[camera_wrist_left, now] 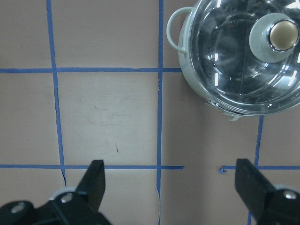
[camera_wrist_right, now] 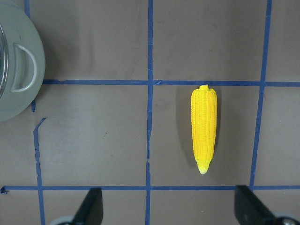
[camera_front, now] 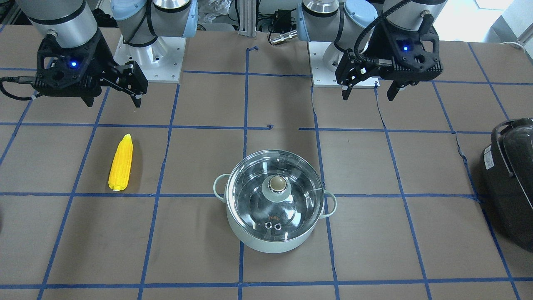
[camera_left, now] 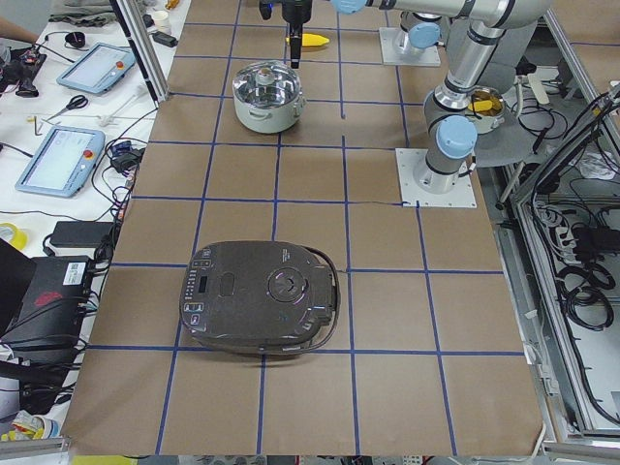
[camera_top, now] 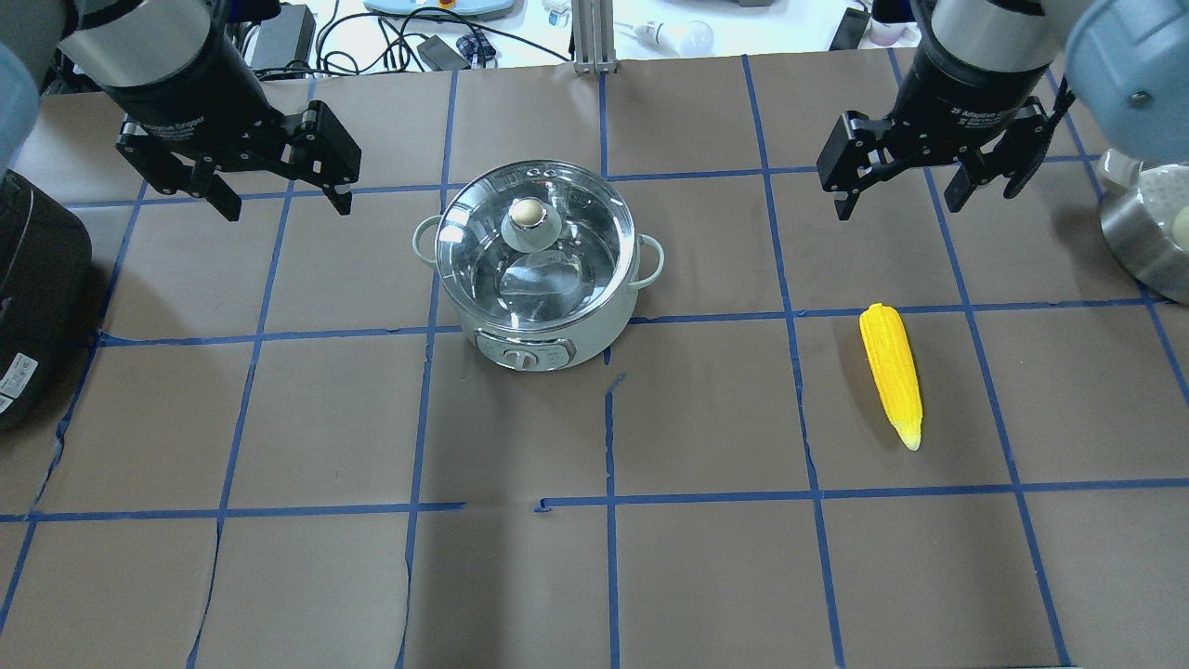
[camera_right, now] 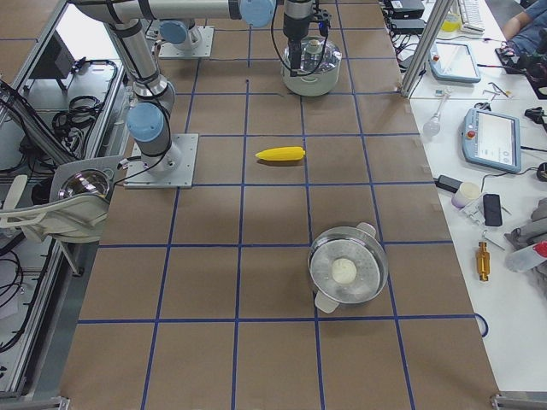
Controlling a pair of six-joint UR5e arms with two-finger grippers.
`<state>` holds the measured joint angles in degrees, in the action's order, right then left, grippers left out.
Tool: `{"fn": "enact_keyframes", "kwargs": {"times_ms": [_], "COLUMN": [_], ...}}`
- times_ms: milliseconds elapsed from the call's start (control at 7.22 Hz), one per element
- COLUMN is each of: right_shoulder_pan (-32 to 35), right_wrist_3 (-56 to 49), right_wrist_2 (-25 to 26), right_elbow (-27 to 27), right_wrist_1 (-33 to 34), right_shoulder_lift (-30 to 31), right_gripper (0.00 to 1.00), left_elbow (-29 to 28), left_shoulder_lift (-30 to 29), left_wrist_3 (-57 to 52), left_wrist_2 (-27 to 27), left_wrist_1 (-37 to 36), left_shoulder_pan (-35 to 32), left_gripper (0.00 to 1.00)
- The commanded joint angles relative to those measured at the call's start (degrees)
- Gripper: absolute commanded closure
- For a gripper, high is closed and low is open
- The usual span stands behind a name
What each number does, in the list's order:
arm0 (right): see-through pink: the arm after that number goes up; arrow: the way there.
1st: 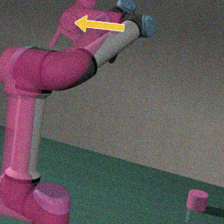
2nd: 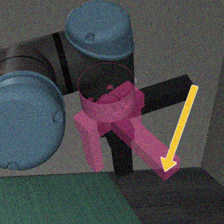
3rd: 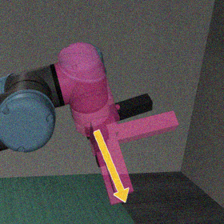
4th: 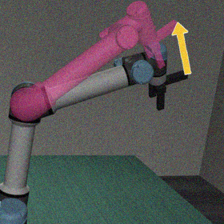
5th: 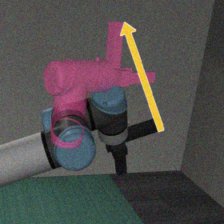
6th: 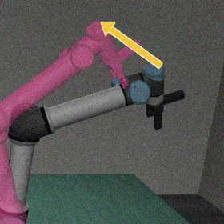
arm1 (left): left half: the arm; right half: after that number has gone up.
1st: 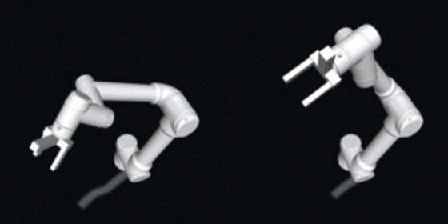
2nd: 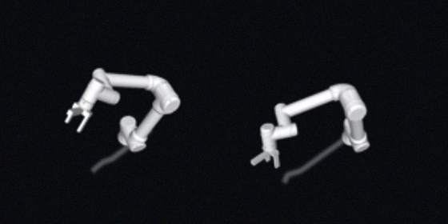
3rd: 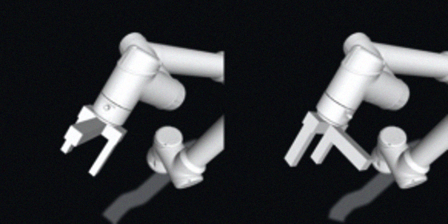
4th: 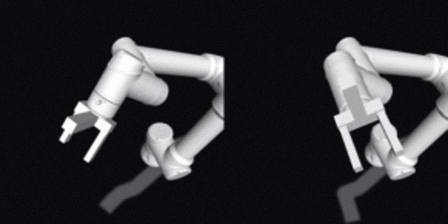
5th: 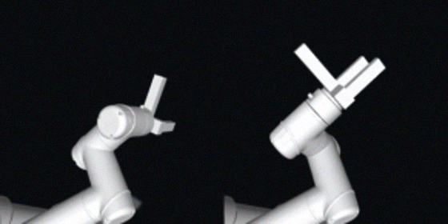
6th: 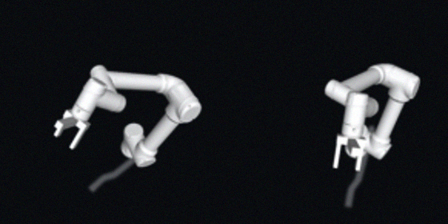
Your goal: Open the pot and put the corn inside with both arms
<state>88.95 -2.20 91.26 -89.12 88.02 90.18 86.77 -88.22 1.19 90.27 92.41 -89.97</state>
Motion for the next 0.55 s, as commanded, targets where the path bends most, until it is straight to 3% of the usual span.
{"fn": "enact_keyframes", "kwargs": {"times_ms": [0, 415], "right_shoulder_pan": [-0.18, -0.27], "right_wrist_3": [0.0, 0.0], "right_wrist_2": [0.33, 0.33], "right_elbow": [0.0, 0.0], "right_wrist_1": [-0.13, -0.13], "right_shoulder_lift": [-0.09, 0.08], "right_gripper": [0.0, 0.0], "left_elbow": [0.33, 0.59], "left_shoulder_lift": [-0.11, -0.29], "left_wrist_3": [0.04, 0.04], "left_wrist_2": [-0.09, -0.36], "left_wrist_1": [-0.04, -0.21], "left_shoulder_pan": [-0.03, -0.03], "left_gripper": [0.02, 0.03]}}
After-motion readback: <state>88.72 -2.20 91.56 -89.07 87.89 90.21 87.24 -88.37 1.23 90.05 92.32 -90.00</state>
